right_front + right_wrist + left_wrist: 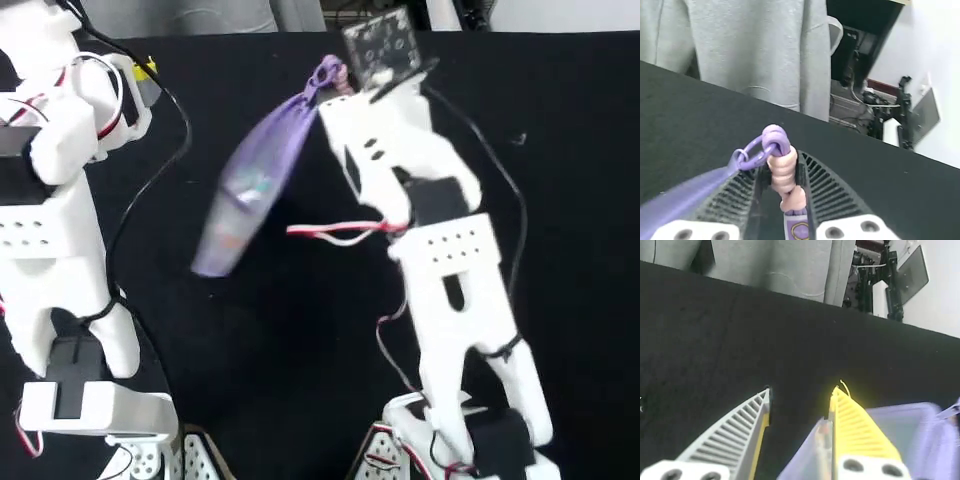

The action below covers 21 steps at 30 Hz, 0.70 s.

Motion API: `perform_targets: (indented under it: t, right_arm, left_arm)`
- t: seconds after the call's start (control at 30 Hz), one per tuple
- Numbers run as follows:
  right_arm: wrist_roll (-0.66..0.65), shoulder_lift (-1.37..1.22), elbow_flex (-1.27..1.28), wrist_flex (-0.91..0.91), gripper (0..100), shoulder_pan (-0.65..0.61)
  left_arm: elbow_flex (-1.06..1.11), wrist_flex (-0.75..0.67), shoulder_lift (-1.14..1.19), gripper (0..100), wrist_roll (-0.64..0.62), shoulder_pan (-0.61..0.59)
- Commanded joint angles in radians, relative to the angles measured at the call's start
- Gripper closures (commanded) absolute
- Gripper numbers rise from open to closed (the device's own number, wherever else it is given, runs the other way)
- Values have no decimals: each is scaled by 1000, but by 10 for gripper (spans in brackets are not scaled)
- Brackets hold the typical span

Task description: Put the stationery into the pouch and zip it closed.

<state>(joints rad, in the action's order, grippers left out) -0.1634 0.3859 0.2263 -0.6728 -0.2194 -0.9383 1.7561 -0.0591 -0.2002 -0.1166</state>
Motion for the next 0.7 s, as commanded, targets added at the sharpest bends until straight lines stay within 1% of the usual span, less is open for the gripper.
perform_targets:
  t: [0.0,0.4,0.67]
  right_arm:
    - [-9,-18,-157,-38,987,37]
    - [-11,-70,-297,-87,987,29]
    - [-12,-62,-292,-209,987,-94]
  left_arm:
    - [-2,5,-11,805,2,-12]
    - [91,5,-11,805,8,-12]
    - [111,5,-9,805,9,-12]
